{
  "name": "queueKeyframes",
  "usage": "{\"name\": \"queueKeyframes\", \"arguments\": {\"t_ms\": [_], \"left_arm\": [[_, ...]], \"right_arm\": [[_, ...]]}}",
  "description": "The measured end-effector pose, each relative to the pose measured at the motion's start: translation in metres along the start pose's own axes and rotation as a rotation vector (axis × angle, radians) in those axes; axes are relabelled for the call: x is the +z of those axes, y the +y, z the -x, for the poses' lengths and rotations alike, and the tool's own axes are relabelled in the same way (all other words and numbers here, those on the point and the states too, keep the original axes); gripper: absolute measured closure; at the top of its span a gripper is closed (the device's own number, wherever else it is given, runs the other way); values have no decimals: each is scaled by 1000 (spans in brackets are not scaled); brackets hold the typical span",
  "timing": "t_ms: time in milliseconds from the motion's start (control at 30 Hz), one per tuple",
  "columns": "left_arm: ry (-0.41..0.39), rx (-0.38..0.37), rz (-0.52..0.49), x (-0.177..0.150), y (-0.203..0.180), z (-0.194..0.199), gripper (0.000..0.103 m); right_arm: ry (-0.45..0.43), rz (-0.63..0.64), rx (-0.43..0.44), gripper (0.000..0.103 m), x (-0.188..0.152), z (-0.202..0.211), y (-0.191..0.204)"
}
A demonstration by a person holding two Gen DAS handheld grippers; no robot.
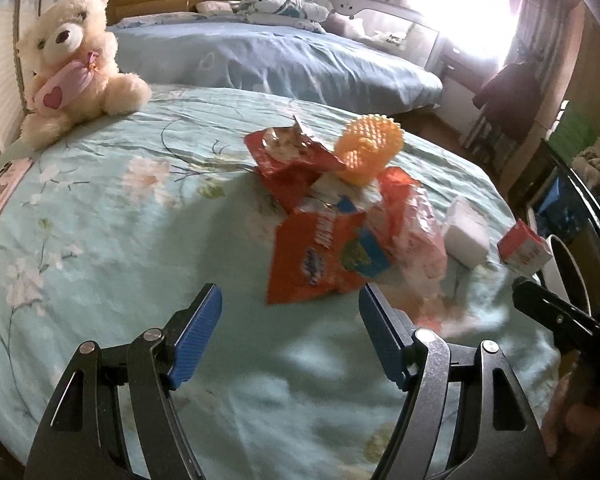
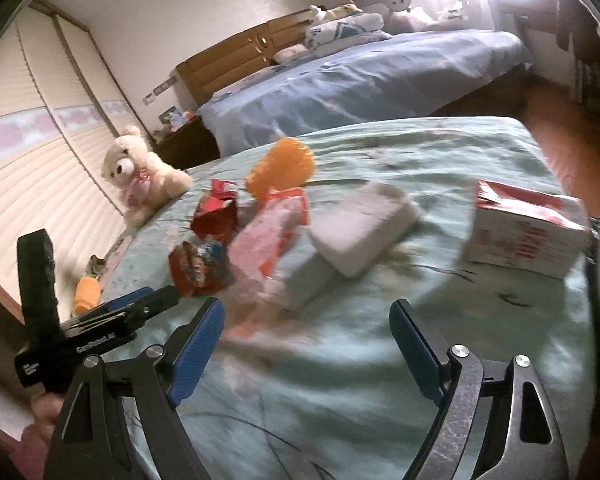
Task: Collect trash
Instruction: 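Move both open grippers back toward the wrappers on the sheet, then grasp the red-and-blue snack wrapper with the left gripper while the right gripper grasps the clear-red plastic bag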
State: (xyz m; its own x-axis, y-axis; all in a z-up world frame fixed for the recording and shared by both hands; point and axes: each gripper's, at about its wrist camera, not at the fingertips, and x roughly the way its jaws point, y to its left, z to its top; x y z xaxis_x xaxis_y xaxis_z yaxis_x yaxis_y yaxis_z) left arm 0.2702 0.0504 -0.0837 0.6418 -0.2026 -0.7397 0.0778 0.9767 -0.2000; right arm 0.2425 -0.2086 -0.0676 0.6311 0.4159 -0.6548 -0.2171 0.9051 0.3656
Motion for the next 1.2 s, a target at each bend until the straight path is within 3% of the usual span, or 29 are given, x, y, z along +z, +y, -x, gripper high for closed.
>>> {"name": "queueKeyframes", "arguments": {"t_ms": [300, 467, 500, 533, 600, 633, 800, 1200], "left_arm": [[47, -110, -13, 10, 7, -16, 31], [62, -111, -51, 10, -3, -28, 32], [55, -120, -59, 11, -5, -28, 41], [59, -125, -67, 11, -7, -29, 56], [68, -119, -85, 11, -11, -32, 67], [65, -126, -96, 10, -13, -32, 75], [46, -122, -108, 7, -15, -25, 87], [30, -164, -107, -15, -32, 2, 90]], "right_arm": [[41, -17, 62, 48, 16, -38, 20], [73, -58, 96, 58, 25, -62, 19], [84, -73, 110, 60, 26, -69, 18], [89, -80, 117, 61, 27, -72, 18], [98, -86, 138, 75, 28, -78, 20], [101, -86, 141, 76, 27, -79, 21], [93, -66, 139, 84, 21, -68, 23], [96, -45, 127, 88, -14, -10, 9]]}}
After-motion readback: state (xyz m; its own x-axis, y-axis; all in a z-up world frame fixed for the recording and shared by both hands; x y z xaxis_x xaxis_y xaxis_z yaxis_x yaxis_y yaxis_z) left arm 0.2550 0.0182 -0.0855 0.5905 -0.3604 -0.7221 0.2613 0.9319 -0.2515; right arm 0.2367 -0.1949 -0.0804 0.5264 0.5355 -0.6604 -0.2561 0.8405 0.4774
